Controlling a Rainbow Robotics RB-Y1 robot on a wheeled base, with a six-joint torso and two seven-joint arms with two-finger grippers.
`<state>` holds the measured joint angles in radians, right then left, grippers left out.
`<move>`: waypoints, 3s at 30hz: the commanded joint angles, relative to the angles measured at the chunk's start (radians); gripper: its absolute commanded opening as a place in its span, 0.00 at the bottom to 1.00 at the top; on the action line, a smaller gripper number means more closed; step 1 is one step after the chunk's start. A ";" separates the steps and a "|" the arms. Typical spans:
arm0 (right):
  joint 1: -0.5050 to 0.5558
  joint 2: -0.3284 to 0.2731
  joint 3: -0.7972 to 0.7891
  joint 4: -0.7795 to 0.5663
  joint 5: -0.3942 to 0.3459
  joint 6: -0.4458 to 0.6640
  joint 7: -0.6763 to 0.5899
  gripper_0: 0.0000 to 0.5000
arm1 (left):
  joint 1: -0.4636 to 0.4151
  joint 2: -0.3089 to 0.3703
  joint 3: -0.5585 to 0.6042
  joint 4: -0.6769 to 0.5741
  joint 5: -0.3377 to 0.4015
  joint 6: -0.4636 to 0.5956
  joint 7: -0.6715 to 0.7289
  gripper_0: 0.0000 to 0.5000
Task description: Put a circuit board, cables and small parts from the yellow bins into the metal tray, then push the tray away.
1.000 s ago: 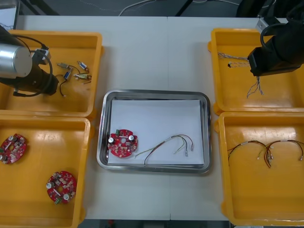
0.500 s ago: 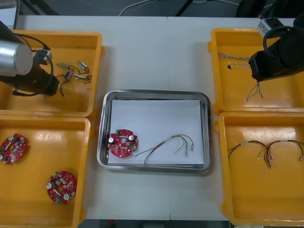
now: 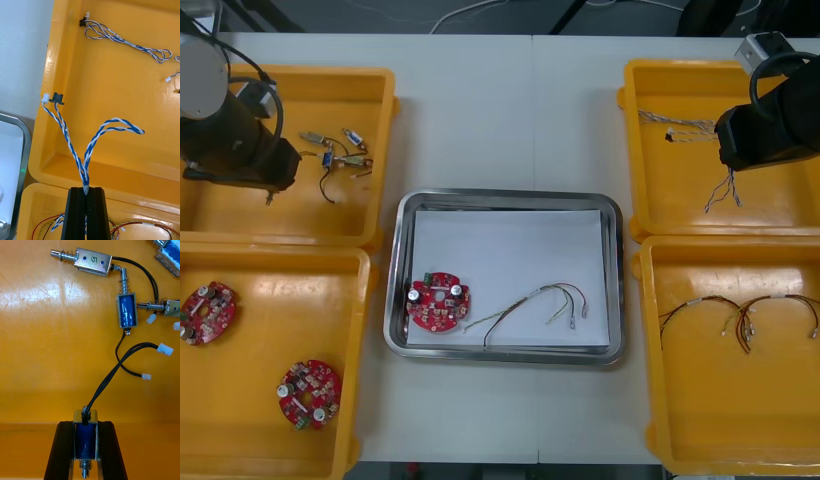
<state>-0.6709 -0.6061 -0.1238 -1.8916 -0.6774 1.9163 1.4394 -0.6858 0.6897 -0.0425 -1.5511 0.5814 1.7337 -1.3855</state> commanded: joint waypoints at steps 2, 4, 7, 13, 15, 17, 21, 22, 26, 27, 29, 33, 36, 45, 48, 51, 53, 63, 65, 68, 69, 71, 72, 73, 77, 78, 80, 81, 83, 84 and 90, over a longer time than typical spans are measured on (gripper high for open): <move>0.010 -0.037 -0.030 -0.035 -0.010 0.004 -0.023 0.00 | -0.058 0.094 0.027 -0.095 0.094 0.083 0.148 0.00; 0.011 -0.037 -0.030 -0.035 -0.008 0.004 -0.023 0.00 | -0.070 0.111 0.027 -0.116 0.130 0.116 0.183 0.00; 0.011 -0.035 -0.030 -0.035 -0.008 0.004 -0.023 0.00 | -0.095 0.134 0.027 -0.153 0.183 0.181 0.237 0.00; 0.011 -0.037 -0.030 -0.035 -0.010 0.004 -0.023 0.00 | -0.149 0.166 0.027 -0.198 0.295 0.186 0.335 0.00; 0.011 -0.035 -0.030 -0.035 -0.010 0.004 -0.025 0.00 | -0.155 0.172 0.026 -0.222 0.324 0.186 0.364 0.00; 0.011 -0.035 -0.030 -0.035 -0.011 0.004 -0.025 0.00 | -0.159 0.175 0.009 -0.259 0.351 0.186 0.410 0.00; 0.011 -0.035 -0.030 -0.035 -0.011 0.004 -0.028 0.00 | -0.169 0.175 -0.048 -0.317 0.357 0.186 0.494 0.00; 0.011 -0.035 -0.030 -0.035 -0.011 0.004 -0.028 0.00 | -0.170 0.175 -0.068 -0.333 0.359 0.186 0.525 0.00; 0.011 -0.035 -0.030 -0.035 -0.013 0.004 -0.030 0.00 | -0.170 0.175 -0.140 -0.382 0.367 0.186 0.612 0.00; 0.011 -0.035 -0.030 -0.035 -0.013 0.004 -0.031 0.00 | -0.170 0.175 -0.161 -0.394 0.367 0.186 0.635 0.00; 0.011 -0.035 -0.030 -0.035 -0.013 0.004 -0.033 0.00 | -0.173 0.175 -0.200 -0.411 0.368 0.162 0.677 0.00; 0.011 -0.035 -0.030 -0.035 -0.016 0.004 -0.036 0.00 | -0.190 0.175 -0.289 -0.445 0.368 0.107 0.777 0.00; 0.011 -0.037 -0.030 -0.035 -0.017 0.004 -0.036 0.00 | -0.207 0.175 -0.353 -0.460 0.368 0.061 0.847 0.00; 0.011 -0.034 -0.028 -0.035 -0.028 0.004 -0.036 0.00 | -0.258 0.172 -0.568 -0.484 0.304 -0.103 1.028 0.00; 0.011 -0.034 -0.028 -0.035 -0.030 0.004 -0.036 0.00 | -0.265 0.163 -0.635 -0.483 0.262 -0.151 1.060 0.00; 0.011 -0.034 -0.028 -0.035 -0.031 0.004 -0.034 0.00 | -0.265 0.154 -0.688 -0.474 0.227 -0.189 1.068 0.00; 0.011 -0.034 -0.028 -0.035 -0.033 0.004 -0.034 0.00 | -0.264 0.149 -0.717 -0.463 0.209 -0.212 1.071 0.00; 0.011 -0.030 -0.028 -0.035 -0.033 0.004 -0.036 0.00 | -0.264 0.091 -0.813 -0.353 0.133 -0.324 1.086 0.00; 0.011 -0.027 -0.028 -0.035 -0.033 0.004 -0.036 0.00 | -0.264 0.077 -0.832 -0.323 0.120 -0.352 1.086 0.00; 0.011 -0.027 -0.028 -0.035 -0.036 0.004 -0.036 0.00 | -0.264 0.056 -0.859 -0.277 0.091 -0.381 1.088 0.00; 0.011 -0.027 -0.028 -0.035 -0.036 0.004 -0.034 0.00 | -0.264 0.048 -0.867 -0.264 0.086 -0.390 1.086 0.00; 0.011 -0.027 -0.028 -0.035 -0.039 0.004 -0.034 0.00 | -0.264 0.039 -0.875 -0.244 0.083 -0.402 1.083 0.00; 0.011 -0.027 -0.028 -0.035 -0.039 0.004 -0.036 0.00 | -0.264 0.034 -0.881 -0.234 0.080 -0.408 1.083 0.00; 0.011 -0.027 -0.028 -0.035 -0.040 0.004 -0.036 0.00 | -0.264 0.031 -0.886 -0.230 0.077 -0.414 1.083 0.00; 0.011 -0.027 -0.028 -0.035 -0.040 0.004 -0.034 0.00 | -0.264 0.021 -0.909 -0.219 0.064 -0.419 1.089 0.00; 0.011 -0.027 -0.028 -0.035 -0.042 0.004 -0.034 0.00 | -0.264 0.019 -0.919 -0.216 0.058 -0.419 1.093 0.00; 0.011 -0.027 -0.028 -0.035 -0.042 0.004 -0.036 0.00 | -0.264 0.014 -0.925 -0.208 0.054 -0.419 1.096 0.00; 0.011 -0.027 -0.028 -0.035 -0.044 0.004 -0.036 0.00 | -0.262 0.013 -0.933 -0.205 0.051 -0.419 1.096 0.00; 0.011 -0.027 -0.028 -0.035 -0.045 0.004 -0.036 0.00 | -0.264 0.010 -0.941 -0.199 0.040 -0.419 1.097 0.00; 0.011 -0.027 -0.028 -0.035 -0.045 0.004 -0.036 0.00 | -0.264 0.007 -0.945 -0.191 0.034 -0.419 1.099 0.00; 0.011 -0.027 -0.028 -0.035 -0.053 0.004 -0.036 0.00 | -0.264 -0.004 -0.948 -0.152 0.023 -0.444 1.094 0.00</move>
<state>-0.6622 -0.6065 -0.1246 -1.8952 -0.7181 1.9164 1.4347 -0.9043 0.7091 -0.9790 -1.7143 0.6201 1.3126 -0.3581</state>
